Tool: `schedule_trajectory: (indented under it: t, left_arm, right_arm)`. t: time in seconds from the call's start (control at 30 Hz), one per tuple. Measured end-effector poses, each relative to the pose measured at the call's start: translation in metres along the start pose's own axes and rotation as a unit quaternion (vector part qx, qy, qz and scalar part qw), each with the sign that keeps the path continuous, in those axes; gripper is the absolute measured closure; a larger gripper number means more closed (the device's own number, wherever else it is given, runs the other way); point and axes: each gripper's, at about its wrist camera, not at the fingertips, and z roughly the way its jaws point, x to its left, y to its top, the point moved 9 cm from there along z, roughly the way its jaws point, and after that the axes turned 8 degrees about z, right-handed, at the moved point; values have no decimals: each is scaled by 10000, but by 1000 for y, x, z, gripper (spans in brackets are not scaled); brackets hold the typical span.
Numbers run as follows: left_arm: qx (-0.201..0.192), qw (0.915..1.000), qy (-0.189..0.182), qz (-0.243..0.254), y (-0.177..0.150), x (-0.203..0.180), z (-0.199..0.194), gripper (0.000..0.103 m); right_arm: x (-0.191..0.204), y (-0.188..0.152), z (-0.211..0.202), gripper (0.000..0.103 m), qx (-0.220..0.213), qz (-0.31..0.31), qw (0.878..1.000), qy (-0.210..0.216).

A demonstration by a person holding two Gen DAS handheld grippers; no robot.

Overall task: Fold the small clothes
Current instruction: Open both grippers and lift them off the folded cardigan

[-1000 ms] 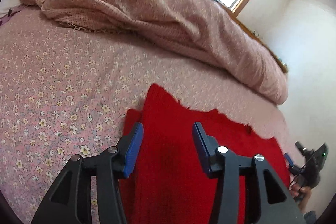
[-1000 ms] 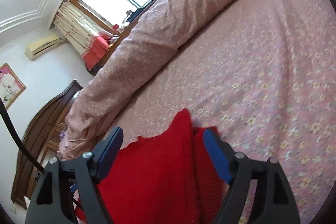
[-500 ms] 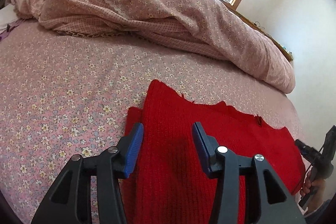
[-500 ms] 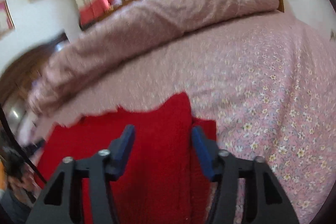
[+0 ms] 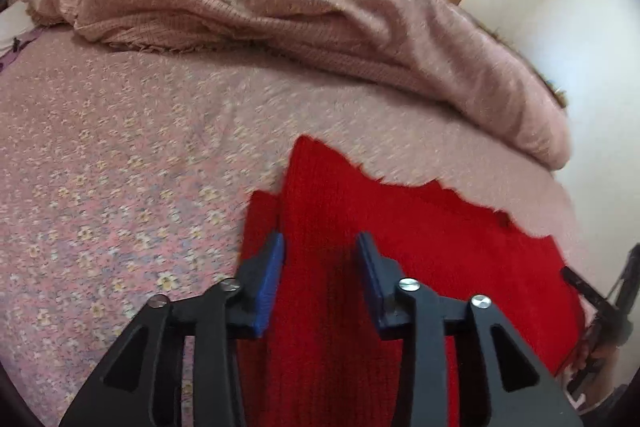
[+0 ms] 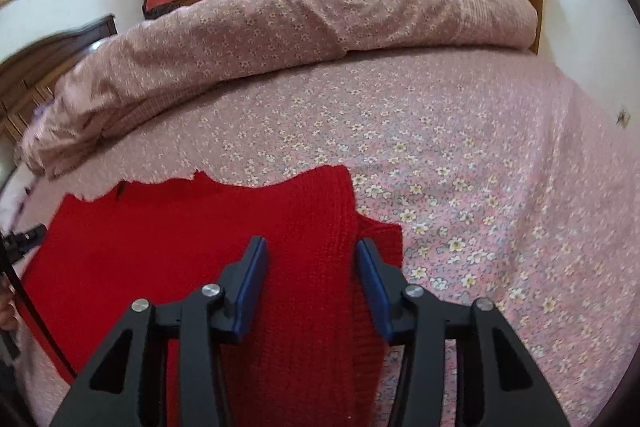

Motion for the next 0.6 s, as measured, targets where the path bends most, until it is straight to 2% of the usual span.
schedule_trajectory:
  t: [0.07, 0.2, 0.27, 0.33, 0.37, 0.43, 0.47, 0.53, 0.6]
  left_arm:
    - [101, 9999, 42, 36, -2, 0, 3, 69]
    - [205, 9990, 155, 356, -5, -10, 6, 57]
    - [200, 9985, 233, 454, -6, -12, 7, 57]
    - [192, 9988, 94, 440, -8, -16, 8, 57]
    - [168, 9990, 47, 418, -8, -17, 7, 60]
    - [61, 9993, 37, 378, -7, -15, 5, 86]
    - [45, 9994, 45, 352, -7, -14, 3, 89]
    - [38, 9996, -37, 263, -6, -11, 1, 89]
    - [45, 9998, 59, 204, -5, -6, 2, 89]
  right_arm:
    - [-1, 1, -1, 53, -56, 13, 10000, -29]
    - [-7, 2, -2, 53, -90, 114, 9998, -117]
    - [-9, 2, -3, 53, -91, 149, 9997, -146]
    - [-8, 1, -1, 53, -35, 135, 9998, -138]
    - [-8, 1, 0, 53, -14, 148, 9998, -115]
    - [-8, -2, 1, 55, 85, 242, 9997, 61]
    - [-8, -2, 1, 58, 124, 304, 9993, 165]
    - [-7, -2, 1, 73, 194, 527, 9973, 477]
    - [-9, -1, 1, 85, 203, 701, 9957, 575]
